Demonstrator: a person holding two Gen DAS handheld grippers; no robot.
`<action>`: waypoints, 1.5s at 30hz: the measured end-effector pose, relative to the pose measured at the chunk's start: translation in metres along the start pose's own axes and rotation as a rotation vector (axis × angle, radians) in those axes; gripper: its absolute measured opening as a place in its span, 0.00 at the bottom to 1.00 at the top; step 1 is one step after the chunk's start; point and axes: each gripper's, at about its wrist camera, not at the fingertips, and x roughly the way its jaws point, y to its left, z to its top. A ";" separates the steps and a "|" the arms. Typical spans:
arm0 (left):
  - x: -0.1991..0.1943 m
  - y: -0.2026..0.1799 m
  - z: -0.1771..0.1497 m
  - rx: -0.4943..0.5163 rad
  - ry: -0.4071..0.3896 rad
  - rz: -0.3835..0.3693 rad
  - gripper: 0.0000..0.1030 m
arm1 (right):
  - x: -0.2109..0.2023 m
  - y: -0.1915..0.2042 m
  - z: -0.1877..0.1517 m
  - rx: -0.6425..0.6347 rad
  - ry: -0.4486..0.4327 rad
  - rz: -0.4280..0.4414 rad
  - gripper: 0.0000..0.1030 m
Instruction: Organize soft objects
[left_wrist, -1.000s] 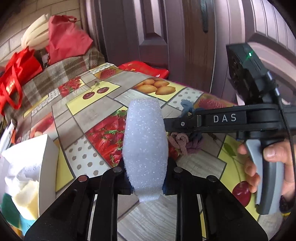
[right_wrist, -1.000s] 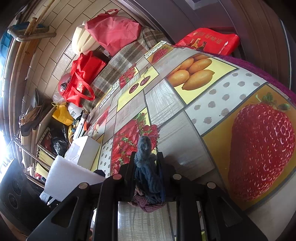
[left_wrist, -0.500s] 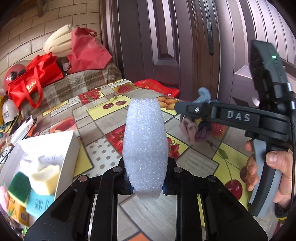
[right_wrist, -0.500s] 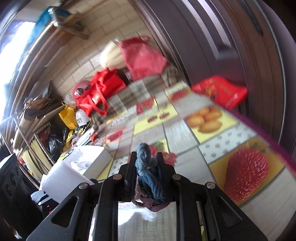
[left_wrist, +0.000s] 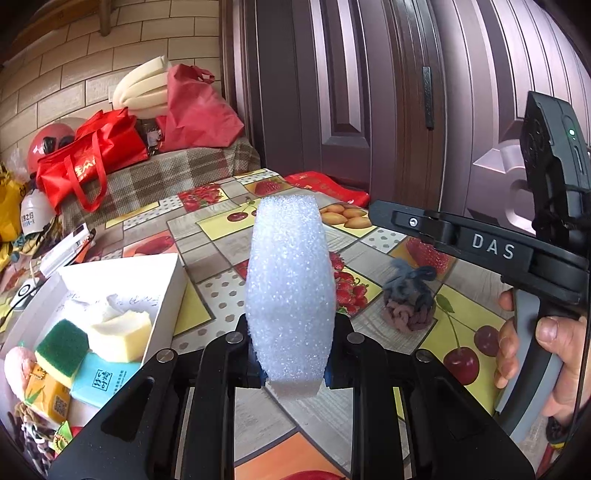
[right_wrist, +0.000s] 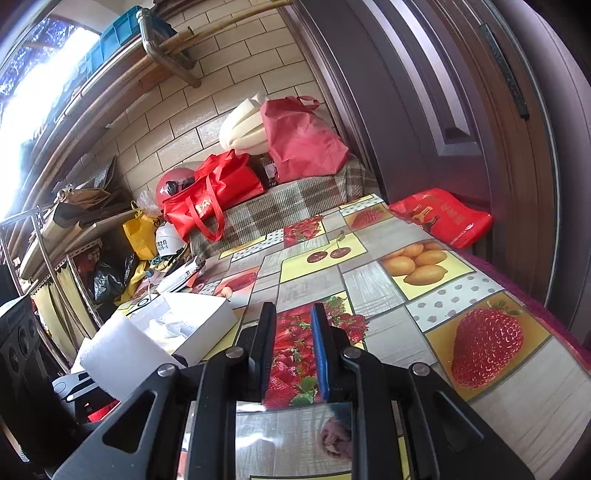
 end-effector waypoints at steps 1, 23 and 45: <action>-0.001 0.001 0.000 -0.003 -0.002 0.001 0.19 | -0.001 0.001 0.000 -0.002 -0.001 0.001 0.18; -0.013 0.008 -0.004 -0.029 -0.034 -0.004 0.19 | 0.049 -0.003 -0.027 -0.252 0.475 -0.254 0.64; -0.045 0.026 -0.018 -0.047 -0.096 0.071 0.19 | -0.004 0.085 -0.024 -0.241 0.056 -0.008 0.19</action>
